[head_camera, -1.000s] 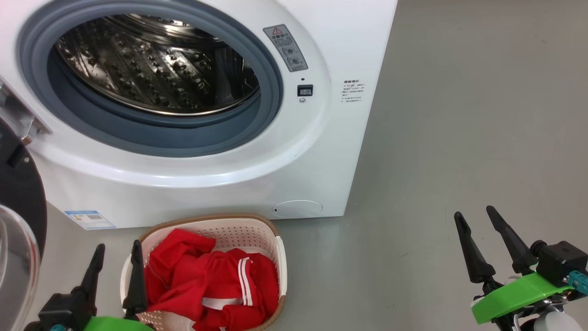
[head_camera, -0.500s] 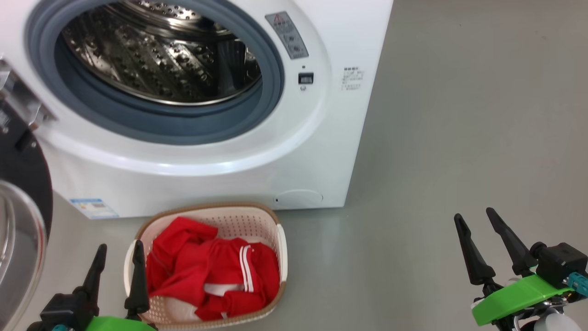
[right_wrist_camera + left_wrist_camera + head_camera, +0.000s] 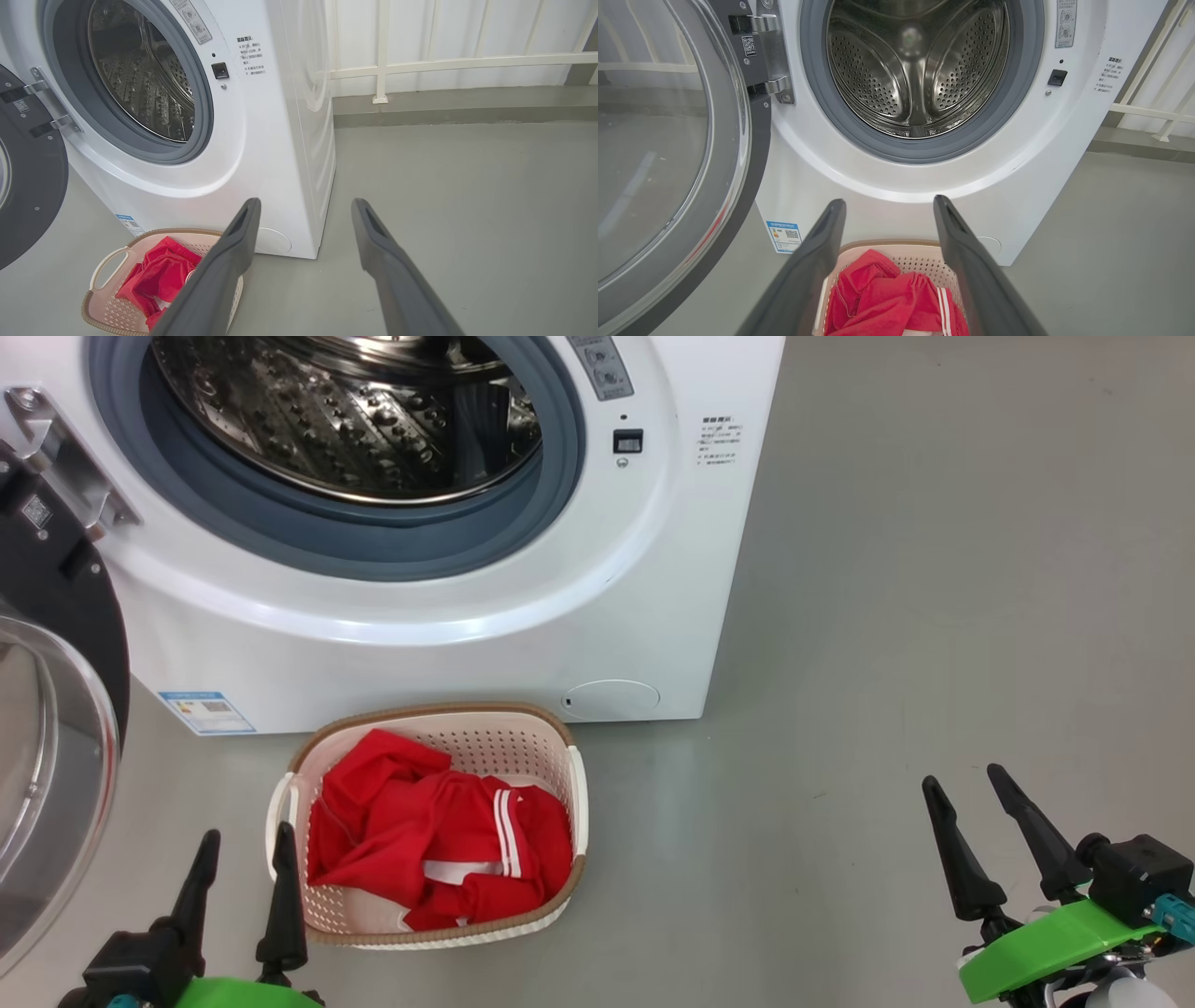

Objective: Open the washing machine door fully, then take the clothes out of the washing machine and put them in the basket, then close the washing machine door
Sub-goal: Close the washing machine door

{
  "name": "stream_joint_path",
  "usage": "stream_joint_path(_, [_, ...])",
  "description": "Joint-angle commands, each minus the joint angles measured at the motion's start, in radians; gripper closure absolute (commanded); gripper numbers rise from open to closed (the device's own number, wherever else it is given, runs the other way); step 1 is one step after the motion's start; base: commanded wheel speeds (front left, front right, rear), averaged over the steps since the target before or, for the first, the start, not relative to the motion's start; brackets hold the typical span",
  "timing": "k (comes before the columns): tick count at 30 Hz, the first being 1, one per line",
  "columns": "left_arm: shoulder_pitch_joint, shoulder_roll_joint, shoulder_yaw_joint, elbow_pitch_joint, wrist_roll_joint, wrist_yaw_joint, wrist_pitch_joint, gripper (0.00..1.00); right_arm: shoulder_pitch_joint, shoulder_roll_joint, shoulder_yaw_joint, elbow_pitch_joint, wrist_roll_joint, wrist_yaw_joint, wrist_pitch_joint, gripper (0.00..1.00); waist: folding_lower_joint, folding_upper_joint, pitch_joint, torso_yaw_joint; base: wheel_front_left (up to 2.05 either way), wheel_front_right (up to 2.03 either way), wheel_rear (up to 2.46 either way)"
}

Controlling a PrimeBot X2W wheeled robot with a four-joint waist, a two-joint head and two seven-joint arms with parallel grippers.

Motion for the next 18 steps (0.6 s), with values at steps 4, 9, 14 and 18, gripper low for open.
stream_joint_path(4, [-0.016,0.014,0.034,-0.021,-0.003,-0.003,-0.012,0.00,0.002,-0.015,0.019,-0.025,0.003,0.002,-0.012,0.00,0.0000,-0.0001,0.002,0.008,0.00,0.00,0.00])
stream_joint_path(9, [-0.018,0.013,0.045,-0.008,-0.014,-0.002,-0.012,0.00,-0.005,-0.016,0.030,-0.026,0.002,0.002,-0.012,0.00,0.0000,-0.0001,0.001,0.043,0.00,0.00,0.00])
stream_joint_path(14, [-0.009,0.013,0.039,-0.002,-0.048,0.015,-0.012,0.00,-0.029,-0.026,0.066,-0.020,0.001,0.002,-0.012,0.00,0.0000,-0.0001,0.002,0.101,0.00,0.00,0.00])
stream_joint_path(18, [0.002,0.013,0.026,-0.005,-0.074,0.037,-0.012,0.00,-0.054,-0.037,0.106,-0.010,0.004,0.002,-0.012,0.00,0.0000,-0.0001,0.002,0.163,0.00,0.00,0.00])
